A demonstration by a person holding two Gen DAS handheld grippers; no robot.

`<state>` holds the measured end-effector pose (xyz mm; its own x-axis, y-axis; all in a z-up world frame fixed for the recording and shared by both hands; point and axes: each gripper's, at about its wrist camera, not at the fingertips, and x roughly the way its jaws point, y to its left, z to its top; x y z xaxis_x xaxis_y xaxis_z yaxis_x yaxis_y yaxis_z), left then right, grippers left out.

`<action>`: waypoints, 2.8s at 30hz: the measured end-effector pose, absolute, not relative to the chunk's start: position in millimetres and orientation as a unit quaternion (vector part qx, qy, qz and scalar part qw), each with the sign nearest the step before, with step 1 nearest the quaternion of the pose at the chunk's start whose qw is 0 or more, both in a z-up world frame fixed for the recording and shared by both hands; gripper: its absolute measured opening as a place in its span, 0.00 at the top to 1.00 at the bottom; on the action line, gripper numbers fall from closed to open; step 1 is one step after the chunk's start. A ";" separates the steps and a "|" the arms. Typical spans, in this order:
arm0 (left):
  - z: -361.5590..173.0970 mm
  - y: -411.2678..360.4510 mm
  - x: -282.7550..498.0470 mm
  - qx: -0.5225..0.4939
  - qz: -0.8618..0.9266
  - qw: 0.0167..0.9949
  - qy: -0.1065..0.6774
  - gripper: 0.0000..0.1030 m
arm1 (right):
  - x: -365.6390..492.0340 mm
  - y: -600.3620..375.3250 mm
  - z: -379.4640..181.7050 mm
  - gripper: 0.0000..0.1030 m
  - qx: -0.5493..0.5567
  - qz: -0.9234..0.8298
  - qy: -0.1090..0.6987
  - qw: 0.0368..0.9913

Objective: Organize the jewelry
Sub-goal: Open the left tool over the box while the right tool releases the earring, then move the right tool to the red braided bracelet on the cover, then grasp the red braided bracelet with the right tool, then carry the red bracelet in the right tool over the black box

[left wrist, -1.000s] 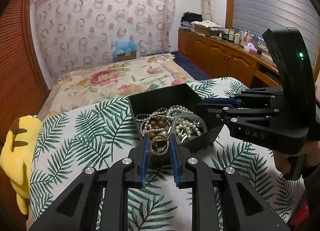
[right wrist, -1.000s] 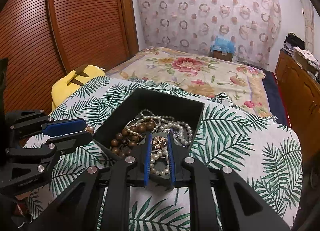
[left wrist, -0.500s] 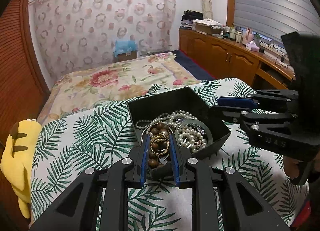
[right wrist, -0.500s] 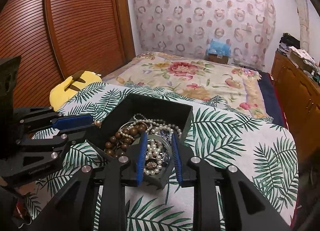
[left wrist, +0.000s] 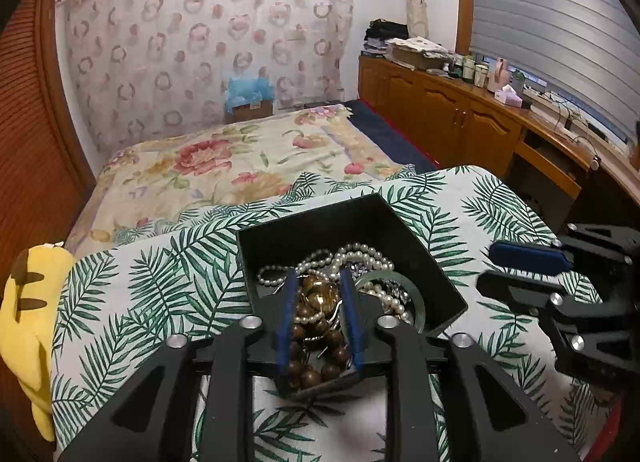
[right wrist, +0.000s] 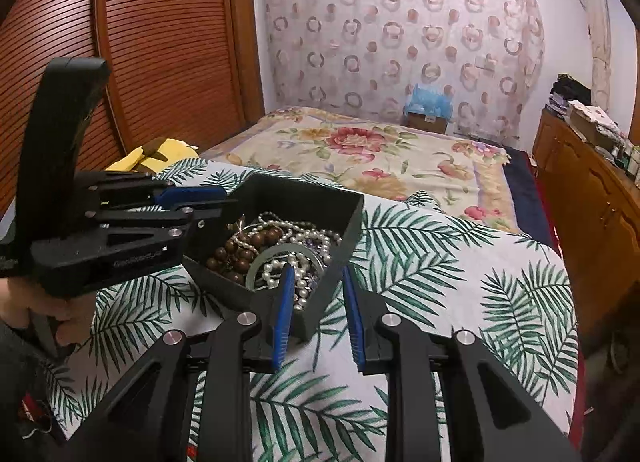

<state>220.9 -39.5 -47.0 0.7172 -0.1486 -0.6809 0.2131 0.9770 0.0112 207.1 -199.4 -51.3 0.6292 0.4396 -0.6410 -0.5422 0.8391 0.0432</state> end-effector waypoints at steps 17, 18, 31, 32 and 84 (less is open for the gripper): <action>-58.5 -31.9 156.1 0.054 -0.107 0.925 0.361 0.59 | 174.0 -210.0 -53.9 0.74 -0.081 0.276 0.325 0.901; -59.0 -30.2 153.7 0.052 -0.108 0.925 0.361 0.59 | 171.8 -210.2 -53.3 0.74 -0.079 0.278 0.324 0.901; -59.0 -13.6 128.7 0.041 -0.106 0.927 0.357 0.27 | 139.1 -205.5 -57.7 0.74 -0.083 0.297 0.327 0.893; -60.1 -12.4 128.2 0.040 -0.105 0.927 0.358 0.25 | 136.2 -204.7 -59.8 0.74 -0.083 0.299 0.330 0.892; -106.3 -54.6 87.1 0.077 -0.151 0.889 0.426 0.23 | 90.2 -188.5 -95.6 0.98 -0.131 0.347 0.379 0.848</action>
